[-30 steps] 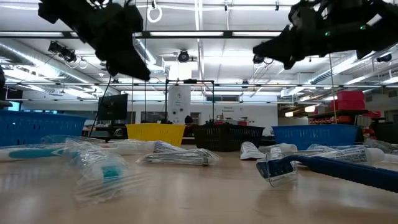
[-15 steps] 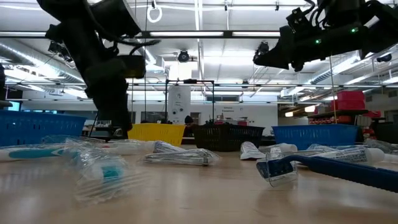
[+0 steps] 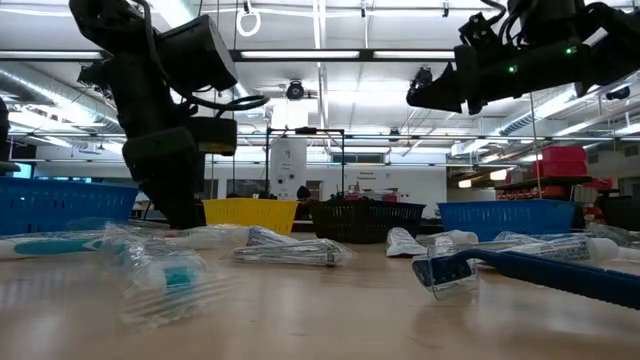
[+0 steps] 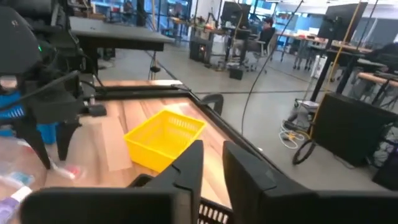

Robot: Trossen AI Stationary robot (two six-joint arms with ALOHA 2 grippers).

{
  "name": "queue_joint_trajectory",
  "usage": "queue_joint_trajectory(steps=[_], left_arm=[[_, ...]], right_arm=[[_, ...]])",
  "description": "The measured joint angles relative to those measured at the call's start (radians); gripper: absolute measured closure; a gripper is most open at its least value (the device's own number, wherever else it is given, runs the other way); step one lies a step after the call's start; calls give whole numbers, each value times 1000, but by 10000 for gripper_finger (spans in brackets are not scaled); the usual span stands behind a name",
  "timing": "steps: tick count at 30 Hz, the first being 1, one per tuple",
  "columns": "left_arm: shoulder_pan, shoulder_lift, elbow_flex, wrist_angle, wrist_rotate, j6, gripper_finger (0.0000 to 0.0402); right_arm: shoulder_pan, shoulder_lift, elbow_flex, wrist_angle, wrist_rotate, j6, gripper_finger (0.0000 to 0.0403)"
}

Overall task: Pick & Place Travel size toiletries
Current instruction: Put the orange toothbrush into the left blue bin

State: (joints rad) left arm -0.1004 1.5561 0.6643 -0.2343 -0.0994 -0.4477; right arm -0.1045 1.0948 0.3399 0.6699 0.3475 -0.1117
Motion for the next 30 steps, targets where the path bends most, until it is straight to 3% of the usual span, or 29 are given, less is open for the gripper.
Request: queue_joint_trajectory(steps=[6, 15, 19, 25, 30], left_arm=[[0, 23, 4, 10, -13, 11, 384], [-1, -46, 163, -121, -37, -11, 380], [-5, -70, 294, -297, -84, -46, 388], [-31, -89, 497, -760, -185, -159, 384], [-78, -120, 582, -1028, -161, -259, 387]], right_arm=[[-27, 13, -1, -7, -45, 53, 257], [-32, 15, -1, -7, -44, 66, 205], [-32, 15, -1, -7, -44, 89, 196], [-32, 15, -1, -9, -44, 89, 198], [-32, 16, -1, -15, -44, 89, 212]])
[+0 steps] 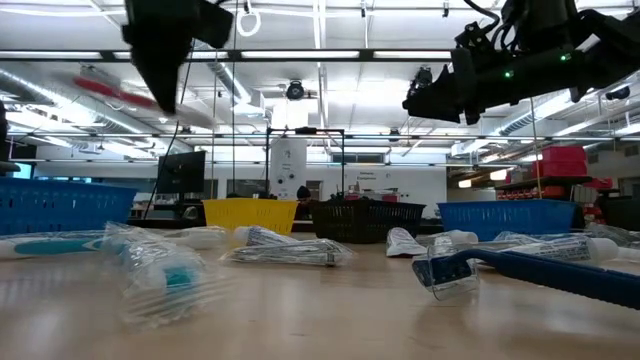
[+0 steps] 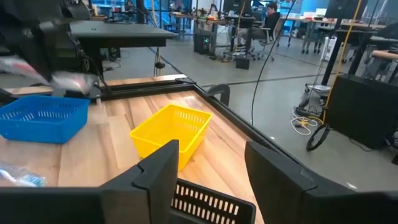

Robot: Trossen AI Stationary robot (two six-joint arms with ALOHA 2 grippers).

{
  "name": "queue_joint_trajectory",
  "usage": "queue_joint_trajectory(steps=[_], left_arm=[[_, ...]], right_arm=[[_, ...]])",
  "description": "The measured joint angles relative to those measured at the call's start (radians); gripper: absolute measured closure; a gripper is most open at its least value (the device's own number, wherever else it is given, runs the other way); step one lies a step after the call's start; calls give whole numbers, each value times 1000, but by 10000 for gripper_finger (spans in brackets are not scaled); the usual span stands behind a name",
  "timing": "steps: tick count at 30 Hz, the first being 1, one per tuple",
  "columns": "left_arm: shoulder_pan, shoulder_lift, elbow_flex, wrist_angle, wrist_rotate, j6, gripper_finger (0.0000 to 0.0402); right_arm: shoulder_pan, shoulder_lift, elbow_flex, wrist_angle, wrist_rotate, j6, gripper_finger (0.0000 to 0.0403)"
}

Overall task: Pick & Place Travel size toiletries
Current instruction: Put the orange toothbrush into the left blue bin

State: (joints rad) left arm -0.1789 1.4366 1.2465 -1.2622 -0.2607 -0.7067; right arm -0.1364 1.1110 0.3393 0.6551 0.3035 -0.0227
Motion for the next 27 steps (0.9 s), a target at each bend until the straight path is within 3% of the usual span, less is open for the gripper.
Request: queue_joint_trajectory(steps=[6, 13, 22, 27], left_arm=[[-73, -89, -15, -148, 56, -147, 386], [-148, -212, -218, -75, 70, -304, 387], [-146, -239, -534, 295, 163, -306, 384], [-145, -204, -612, 466, 171, -299, 366]], right_arm=[[0, 2, 0, 0, 0, 0, 224], [0, 2, 0, 0, 0, 0, 221], [0, 2, 0, 7, 0, 0, 198], [0, 2, 0, 8, 0, 0, 192]])
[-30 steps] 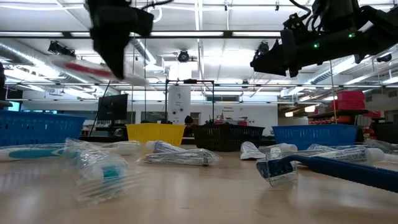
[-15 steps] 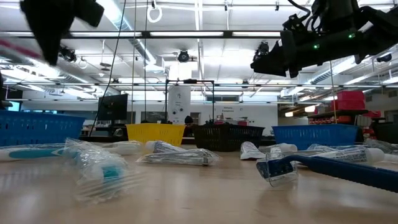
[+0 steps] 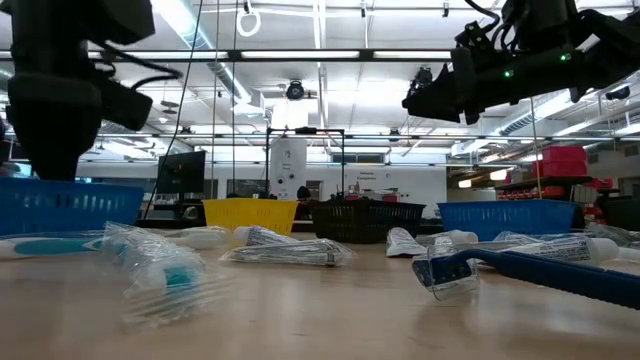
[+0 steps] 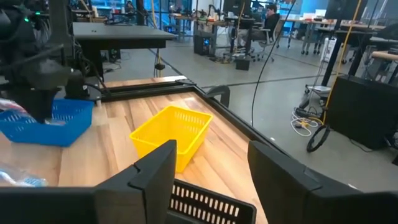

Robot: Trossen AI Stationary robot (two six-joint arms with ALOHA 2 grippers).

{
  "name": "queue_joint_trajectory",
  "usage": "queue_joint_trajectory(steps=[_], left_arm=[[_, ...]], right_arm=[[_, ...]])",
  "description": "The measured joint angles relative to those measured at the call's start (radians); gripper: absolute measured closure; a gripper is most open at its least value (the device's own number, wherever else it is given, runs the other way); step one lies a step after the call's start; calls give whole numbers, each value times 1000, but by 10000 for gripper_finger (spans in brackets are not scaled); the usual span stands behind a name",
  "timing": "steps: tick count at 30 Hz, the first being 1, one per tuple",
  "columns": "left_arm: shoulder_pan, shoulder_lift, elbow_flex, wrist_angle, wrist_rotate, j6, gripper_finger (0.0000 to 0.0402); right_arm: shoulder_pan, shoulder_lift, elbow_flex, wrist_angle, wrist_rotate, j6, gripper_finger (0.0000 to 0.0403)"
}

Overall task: Pick & Place Travel size toiletries
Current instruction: Put the orange toothbrush into the left blue bin, then put the blue razor into the yellow bin

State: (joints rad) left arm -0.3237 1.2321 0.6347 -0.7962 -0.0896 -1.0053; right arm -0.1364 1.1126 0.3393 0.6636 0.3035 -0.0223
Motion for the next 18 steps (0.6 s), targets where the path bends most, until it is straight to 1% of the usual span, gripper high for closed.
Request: queue_joint_trajectory(steps=[2, 5, 10, 14, 18], left_arm=[[0, 12, -12, 2, 20, 0, 356], [1, 20, -18, -4, 24, -3, 341], [1, 21, 13, -1, 17, 45, 311], [1, 21, 75, -37, 12, 82, 288], [1, 20, 166, -109, 21, 87, 271]], right_arm=[[0, 0, 0, 3, 0, 0, 190], [0, 0, 0, 7, 0, 0, 189], [0, 0, 0, 10, 0, 0, 197], [0, 0, 0, 11, 0, 0, 203], [0, 0, 0, 14, 0, 0, 200]])
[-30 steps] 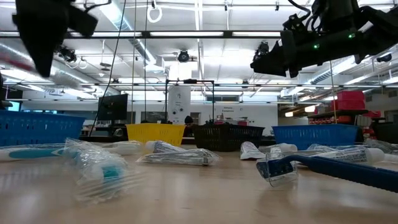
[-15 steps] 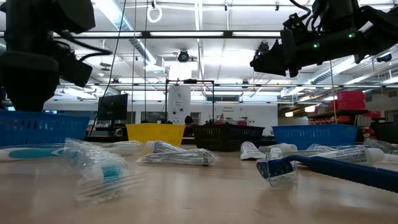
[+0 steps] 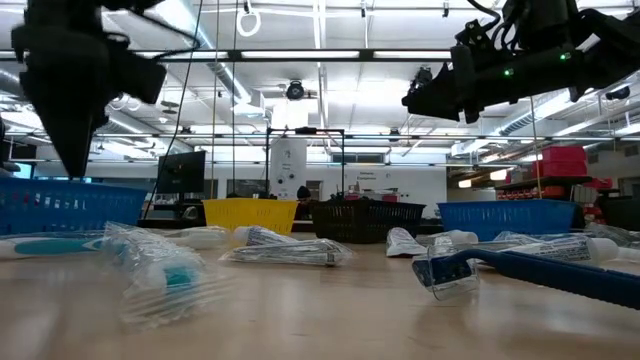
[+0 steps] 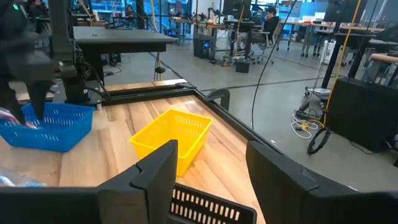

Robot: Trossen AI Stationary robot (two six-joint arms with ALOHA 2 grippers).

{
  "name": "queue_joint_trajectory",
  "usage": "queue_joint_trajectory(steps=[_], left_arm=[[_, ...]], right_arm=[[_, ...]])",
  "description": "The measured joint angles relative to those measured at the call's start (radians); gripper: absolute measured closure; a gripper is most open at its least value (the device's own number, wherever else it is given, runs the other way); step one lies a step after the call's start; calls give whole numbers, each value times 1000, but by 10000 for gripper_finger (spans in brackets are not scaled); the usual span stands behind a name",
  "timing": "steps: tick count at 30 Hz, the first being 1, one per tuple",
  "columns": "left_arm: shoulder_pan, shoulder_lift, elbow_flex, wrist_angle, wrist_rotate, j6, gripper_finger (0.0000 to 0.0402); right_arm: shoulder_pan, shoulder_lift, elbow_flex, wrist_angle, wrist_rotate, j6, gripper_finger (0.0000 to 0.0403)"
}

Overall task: Pick & Place Travel size toiletries
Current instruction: Put the blue razor into the yellow bin

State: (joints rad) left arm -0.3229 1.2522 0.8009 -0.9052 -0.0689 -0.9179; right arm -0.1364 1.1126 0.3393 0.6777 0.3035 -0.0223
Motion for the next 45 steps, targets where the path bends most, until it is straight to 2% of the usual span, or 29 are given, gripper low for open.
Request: queue_joint_trajectory(steps=[5, 14, 21, 25, 30, 38, 45], left_arm=[[-1, 0, 99, -52, -20, 34, 263], [-75, 14, 138, 156, -12, 219, 262], [-121, 169, 138, 230, -61, 187, 262], [-122, 275, 138, 272, -37, 165, 262], [-122, 340, 138, 267, -6, 146, 262], [-129, 350, 138, 285, -3, 207, 262], [-227, 349, 138, 361, 70, 355, 262]], right_arm=[[0, 0, 0, 0, 0, 0, 186], [0, 0, 0, 0, 0, 1, 169], [0, 0, 0, -1, 0, 15, 162], [0, 0, 0, -2, 0, 15, 158], [0, 0, 0, -2, 0, 15, 160], [0, 0, 0, -4, 0, 15, 175], [0, 0, 0, -8, 0, 15, 181]])
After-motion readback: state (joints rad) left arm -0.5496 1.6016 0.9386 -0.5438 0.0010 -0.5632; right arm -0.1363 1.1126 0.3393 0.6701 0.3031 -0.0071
